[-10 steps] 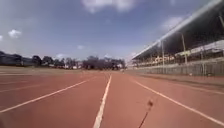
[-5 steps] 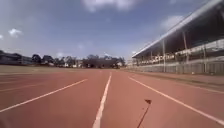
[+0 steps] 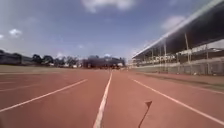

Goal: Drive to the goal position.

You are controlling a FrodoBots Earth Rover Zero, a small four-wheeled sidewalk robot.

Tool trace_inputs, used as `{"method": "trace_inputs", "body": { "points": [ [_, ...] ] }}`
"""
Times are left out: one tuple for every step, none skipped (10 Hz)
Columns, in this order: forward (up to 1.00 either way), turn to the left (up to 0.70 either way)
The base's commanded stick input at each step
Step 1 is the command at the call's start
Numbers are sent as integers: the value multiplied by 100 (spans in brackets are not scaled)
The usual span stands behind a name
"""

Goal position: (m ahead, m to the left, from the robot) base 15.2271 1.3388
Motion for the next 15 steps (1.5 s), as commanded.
{"method": "trace_inputs", "body": {
  "points": [
    [70,0],
    [70,0],
    [70,0],
    [70,0],
    [70,0],
    [70,0],
    [70,0],
    [70,0],
    [70,0],
    [70,0],
    [70,0],
    [70,0],
    [70,0],
    [70,0],
    [70,0]
  ]
}}
